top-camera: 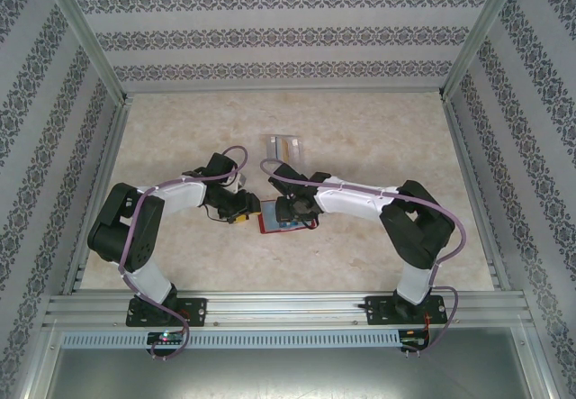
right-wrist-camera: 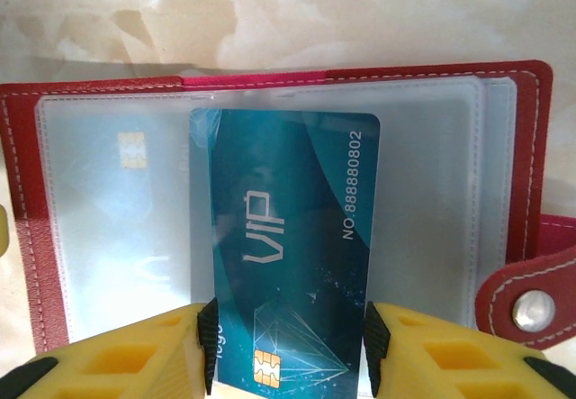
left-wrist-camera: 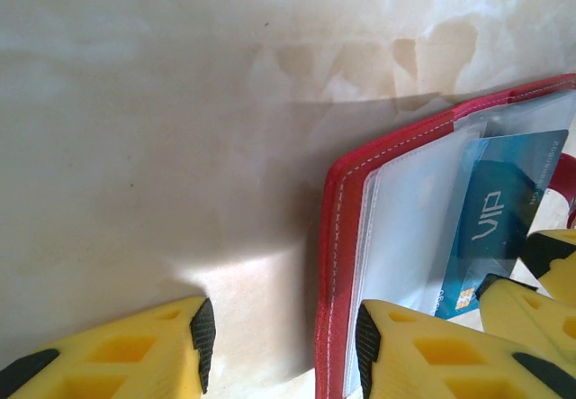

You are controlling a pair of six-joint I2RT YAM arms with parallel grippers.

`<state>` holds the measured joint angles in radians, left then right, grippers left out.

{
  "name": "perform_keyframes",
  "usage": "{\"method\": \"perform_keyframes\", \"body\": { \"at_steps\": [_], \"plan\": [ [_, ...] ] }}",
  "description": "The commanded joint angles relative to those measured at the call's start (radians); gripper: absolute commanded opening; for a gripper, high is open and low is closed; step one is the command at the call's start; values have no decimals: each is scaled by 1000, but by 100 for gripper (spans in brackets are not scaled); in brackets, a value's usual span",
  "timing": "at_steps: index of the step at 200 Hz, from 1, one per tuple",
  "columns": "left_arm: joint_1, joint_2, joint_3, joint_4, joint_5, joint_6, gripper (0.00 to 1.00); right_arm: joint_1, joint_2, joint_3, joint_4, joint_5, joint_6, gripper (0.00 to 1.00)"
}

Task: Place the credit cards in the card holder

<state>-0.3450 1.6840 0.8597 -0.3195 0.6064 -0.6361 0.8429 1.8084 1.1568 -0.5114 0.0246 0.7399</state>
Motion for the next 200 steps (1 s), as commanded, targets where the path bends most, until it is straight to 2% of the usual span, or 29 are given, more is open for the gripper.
{"method": "perform_keyframes", "body": {
  "at_steps": [1,97,112,142,167,200],
  "plan": [
    [8,-7,-28,45,37,-12,47,16,24,21,7,-11,-20,47],
    [9,22,-32,93,62,-6,41,18,66,46,80,-114,-134,33],
    [8,28,-32,93,61,-5,41,16,61,45,77,-97,-133,33],
    [9,32,-31,94,55,-7,40,9,3,19,95,-79,-139,36],
    [8,33,-26,90,53,-5,40,-12,-55,-12,82,-28,-113,43],
    [9,40,-20,92,54,-10,40,-27,-47,-24,72,-17,-68,48]
  ]
}}
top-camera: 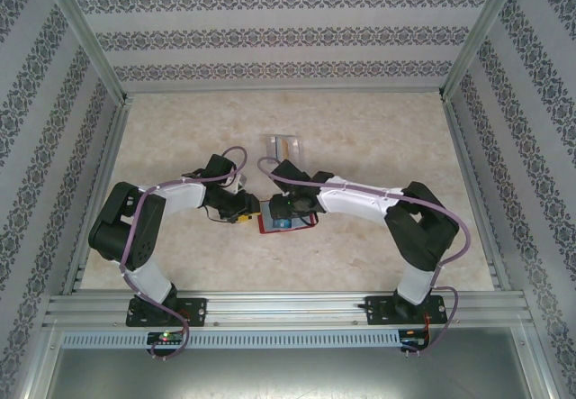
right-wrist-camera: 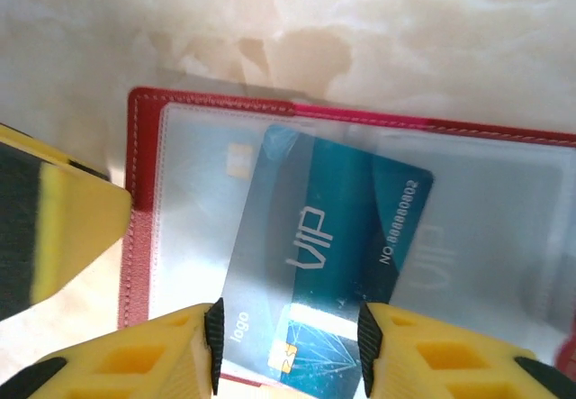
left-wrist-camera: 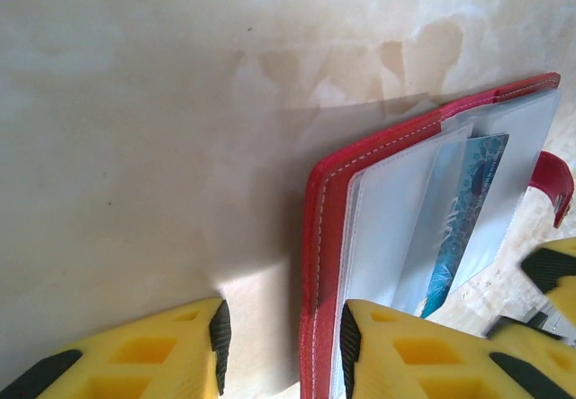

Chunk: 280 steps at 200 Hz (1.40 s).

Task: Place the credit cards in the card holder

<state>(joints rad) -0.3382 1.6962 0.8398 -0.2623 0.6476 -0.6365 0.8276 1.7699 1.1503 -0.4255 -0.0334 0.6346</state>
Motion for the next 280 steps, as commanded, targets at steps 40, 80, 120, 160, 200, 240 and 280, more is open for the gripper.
{"method": "perform_keyframes", "body": {
  "at_steps": [40,80,120,160,200,240,280],
  "plan": [
    [2,36,4,37,15,-9,41,-13,42,-42,30,30,108,50],
    [2,40,5,35,15,-6,41,-22,77,-41,55,8,118,51],
    [2,48,11,43,18,-8,40,-16,103,-32,94,-37,116,50],
    [1,63,12,50,27,-7,35,-12,106,-15,90,-52,98,45],
    [1,69,17,58,30,-11,34,6,125,28,60,-48,53,43],
    [2,67,20,60,29,-12,34,13,120,57,28,-26,18,45],
    [2,72,13,72,39,-17,27,17,114,45,34,-26,33,46]
  ]
}}
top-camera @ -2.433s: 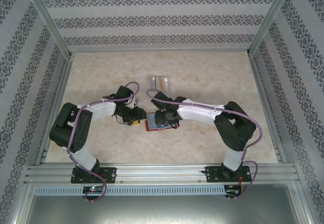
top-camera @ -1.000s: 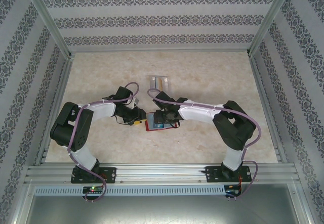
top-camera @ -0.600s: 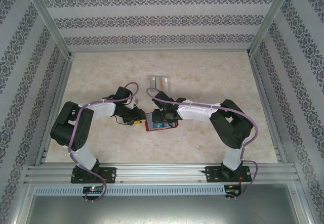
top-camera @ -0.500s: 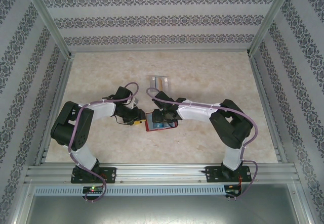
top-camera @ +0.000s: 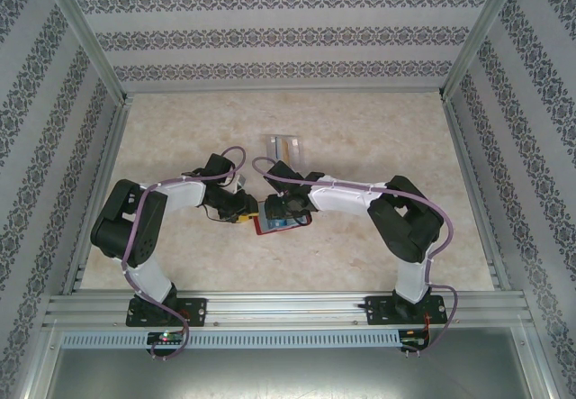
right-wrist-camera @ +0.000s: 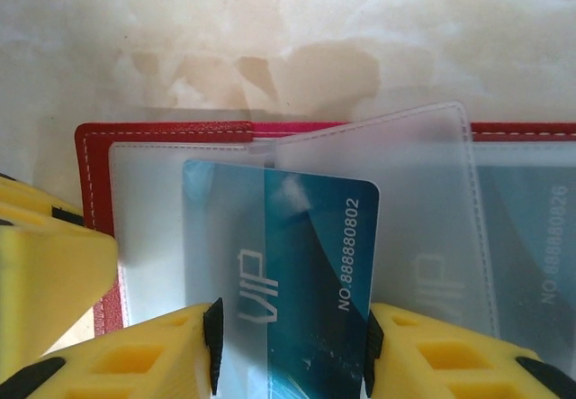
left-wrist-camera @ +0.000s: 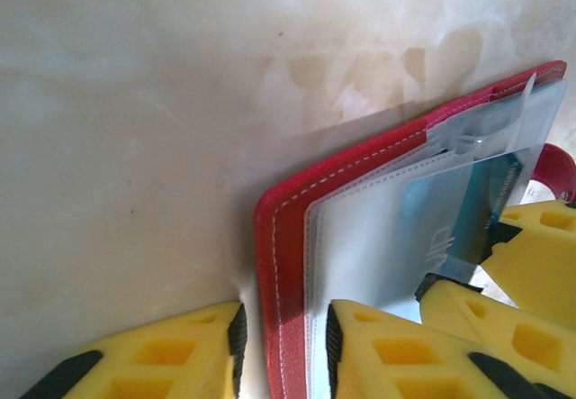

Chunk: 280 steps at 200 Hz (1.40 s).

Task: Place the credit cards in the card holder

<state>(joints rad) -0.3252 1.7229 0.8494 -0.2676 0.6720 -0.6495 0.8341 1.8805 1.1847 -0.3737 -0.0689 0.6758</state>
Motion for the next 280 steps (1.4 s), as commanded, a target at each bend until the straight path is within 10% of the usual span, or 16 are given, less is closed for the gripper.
{"method": "perform_keyframes", "body": {
  "at_steps": [1,280],
  "plan": [
    [-11,46,3,80,16,-5,27,10,3,11,-16,9,-7,46],
    [-11,32,-28,100,29,-2,23,49,52,66,13,-2,-60,46]
  ]
}}
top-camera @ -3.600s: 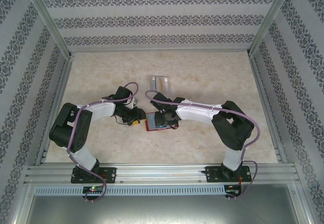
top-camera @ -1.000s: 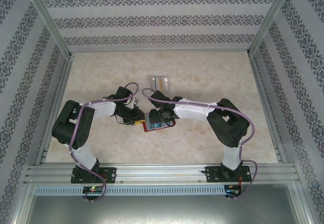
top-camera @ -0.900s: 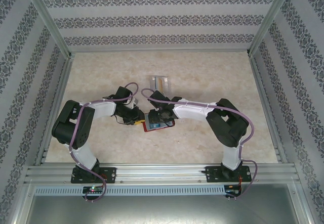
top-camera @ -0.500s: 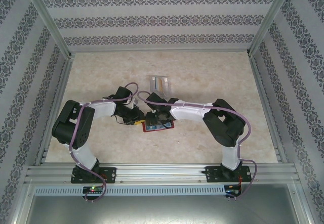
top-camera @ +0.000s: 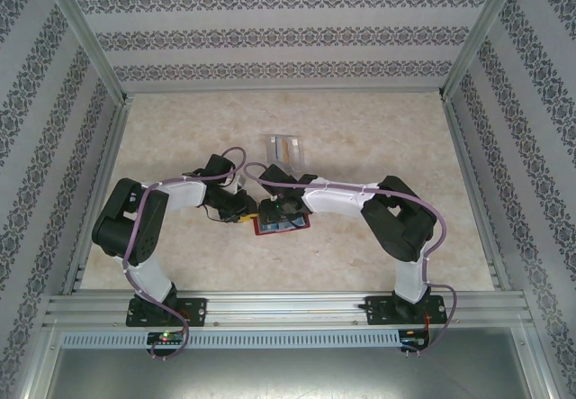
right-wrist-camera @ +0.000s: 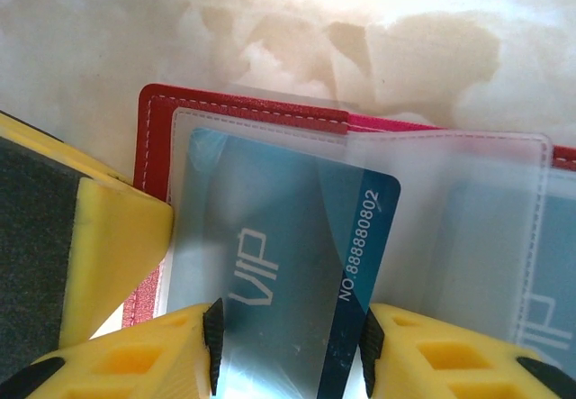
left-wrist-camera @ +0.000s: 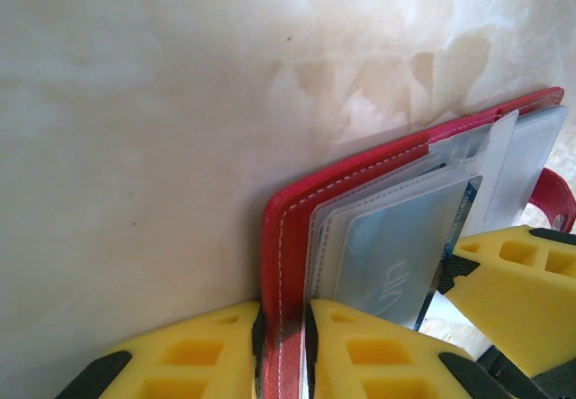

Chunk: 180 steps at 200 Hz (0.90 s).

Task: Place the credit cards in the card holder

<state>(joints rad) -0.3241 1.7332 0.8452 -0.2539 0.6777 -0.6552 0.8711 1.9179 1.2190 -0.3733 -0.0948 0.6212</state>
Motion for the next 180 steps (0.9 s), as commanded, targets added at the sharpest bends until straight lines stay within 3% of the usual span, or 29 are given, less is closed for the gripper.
{"method": "perform_keyframes", "body": {
  "at_steps": [1,39,88,144,180],
  "plan": [
    [-12,22,-23,86,23,3,23,14,15,31,14,25,-5,46],
    [-9,-1,-30,83,23,-5,29,33,-33,-47,168,3,-23,43],
    [33,-102,-62,73,18,-26,34,6,-131,-132,186,51,-49,44],
    [41,-83,-54,49,15,-2,32,-13,-129,-152,197,29,-43,50],
    [41,-43,-56,58,-7,6,24,-18,-91,-137,206,7,-24,50]
  ]
}}
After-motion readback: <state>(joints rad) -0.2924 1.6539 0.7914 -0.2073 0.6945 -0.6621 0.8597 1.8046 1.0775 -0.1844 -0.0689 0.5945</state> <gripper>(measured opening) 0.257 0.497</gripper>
